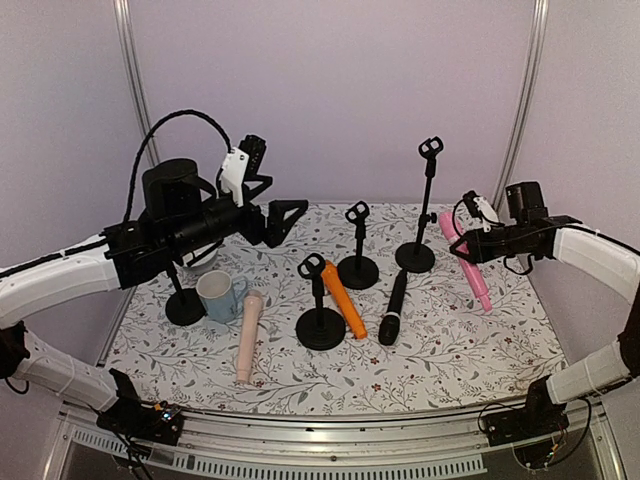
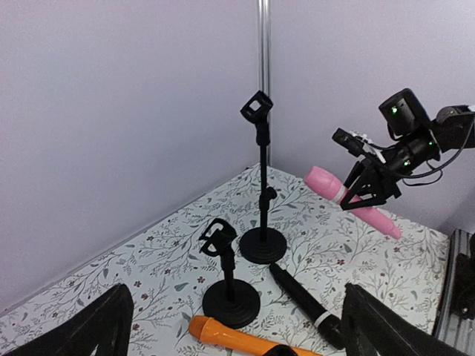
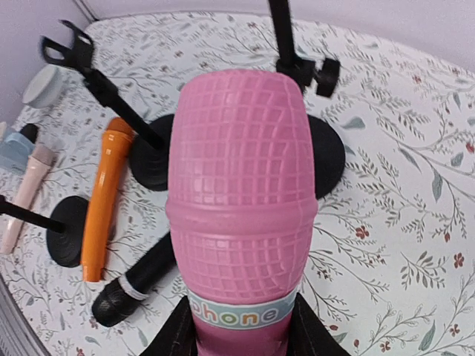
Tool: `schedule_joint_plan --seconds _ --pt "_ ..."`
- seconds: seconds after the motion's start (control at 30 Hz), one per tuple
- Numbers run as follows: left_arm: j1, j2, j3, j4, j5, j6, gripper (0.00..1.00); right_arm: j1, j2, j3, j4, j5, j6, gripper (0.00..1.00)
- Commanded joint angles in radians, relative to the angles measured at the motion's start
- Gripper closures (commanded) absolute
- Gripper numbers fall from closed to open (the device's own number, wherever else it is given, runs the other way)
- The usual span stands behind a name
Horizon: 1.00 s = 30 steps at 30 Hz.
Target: Attach the microphones to the stand
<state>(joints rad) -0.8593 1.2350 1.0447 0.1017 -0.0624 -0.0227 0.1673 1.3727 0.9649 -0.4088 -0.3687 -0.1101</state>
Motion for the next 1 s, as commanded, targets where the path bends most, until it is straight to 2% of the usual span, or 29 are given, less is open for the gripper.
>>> schedule_joint_plan --seconds 0.0,0.17,0.27,0.33,0.4,0.47,0.57,0.67,0.83,0.97 --pt "-0.120 0.015 0.107 0.008 -0.021 0.022 0.01 -0.007 -0.195 0.004 -0.033 -0.292 -0.019 0.75" --pt "-0.261 0.111 0.194 0.031 0.000 -0.038 0.01 -0.006 -0.343 0.018 -0.002 -0.599 -0.028 0.74" --pt "-0.344 0.177 0.201 0.114 -0.031 -0.071 0.02 -0.006 -0.353 0.034 0.079 -0.707 0.006 0.74" --pt "-0.384 0.219 0.202 0.171 -0.027 -0.079 0.07 -0.005 -0.327 0.068 0.130 -0.812 0.026 0.74" --pt "-0.395 0.254 0.195 0.227 -0.004 -0.107 0.10 -0.004 -0.296 0.094 0.233 -0.917 0.088 0.74" --pt "-0.395 0.297 0.212 0.242 0.040 -0.121 0.11 0.003 -0.274 0.104 0.394 -0.997 0.249 0.74" --pt "-0.395 0.357 0.258 0.225 0.137 -0.090 0.12 0.040 -0.224 0.173 0.408 -1.031 0.296 0.74" --pt "-0.392 0.405 0.287 0.244 0.149 -0.084 0.12 0.076 -0.176 0.229 0.407 -1.029 0.291 0.74" --pt "-0.370 0.474 0.296 0.393 0.183 -0.095 0.12 0.114 -0.123 0.284 0.419 -1.102 0.311 0.73" --pt "-0.306 0.526 0.283 0.545 0.358 -0.132 0.14 0.132 -0.123 0.284 0.423 -1.149 0.330 0.73"
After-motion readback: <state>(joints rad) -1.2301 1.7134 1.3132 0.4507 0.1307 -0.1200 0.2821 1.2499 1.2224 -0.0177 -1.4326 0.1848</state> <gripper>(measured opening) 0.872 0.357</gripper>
